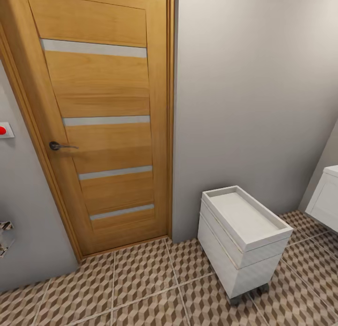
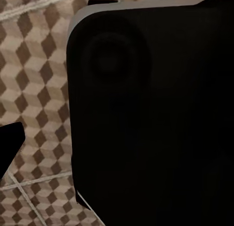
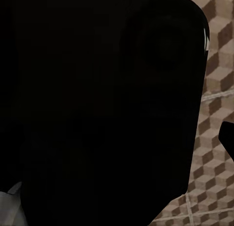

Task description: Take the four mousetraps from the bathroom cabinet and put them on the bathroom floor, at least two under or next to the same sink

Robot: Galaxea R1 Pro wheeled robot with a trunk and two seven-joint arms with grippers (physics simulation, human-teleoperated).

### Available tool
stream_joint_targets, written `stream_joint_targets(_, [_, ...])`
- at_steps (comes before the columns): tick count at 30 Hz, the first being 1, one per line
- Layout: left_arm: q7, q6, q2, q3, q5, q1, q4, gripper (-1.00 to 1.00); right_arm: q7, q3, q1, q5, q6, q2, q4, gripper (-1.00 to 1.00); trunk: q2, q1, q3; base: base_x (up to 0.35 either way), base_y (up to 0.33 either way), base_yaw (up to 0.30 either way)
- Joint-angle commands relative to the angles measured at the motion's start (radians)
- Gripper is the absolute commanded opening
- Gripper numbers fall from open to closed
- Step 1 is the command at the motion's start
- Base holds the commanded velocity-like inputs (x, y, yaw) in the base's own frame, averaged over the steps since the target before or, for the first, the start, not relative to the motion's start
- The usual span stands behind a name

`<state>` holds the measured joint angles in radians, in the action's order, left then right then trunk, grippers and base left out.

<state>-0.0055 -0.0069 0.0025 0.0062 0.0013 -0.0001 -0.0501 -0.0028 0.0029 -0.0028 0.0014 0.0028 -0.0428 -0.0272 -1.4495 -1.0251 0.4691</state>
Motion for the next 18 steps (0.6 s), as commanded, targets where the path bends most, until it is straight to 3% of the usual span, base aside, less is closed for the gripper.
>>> stream_joint_targets(1, [-0.001,-0.001,0.000,-0.001,0.001,0.000,-0.007,1.00,0.000,-0.001,0.000,-0.001,0.001,0.000,-0.001,1.00,0.000,0.000,0.001,0.000,0.000,0.000])
stream_joint_targets(9, [0.000,-0.003,0.004,0.003,-0.002,0.000,-0.039,1.00,0.005,-0.003,0.000,-0.006,0.000,-0.004,-0.007,1.00,0.000,0.000,0.001,0.000,0.000,0.000])
stream_joint_targets(18, [0.008,-0.003,0.011,0.003,-0.004,0.000,-0.231,1.00,0.008,-0.003,0.000,-0.004,-0.002,-0.001,-0.076,1.00,0.000,0.000,0.001,0.000,0.000,0.000])
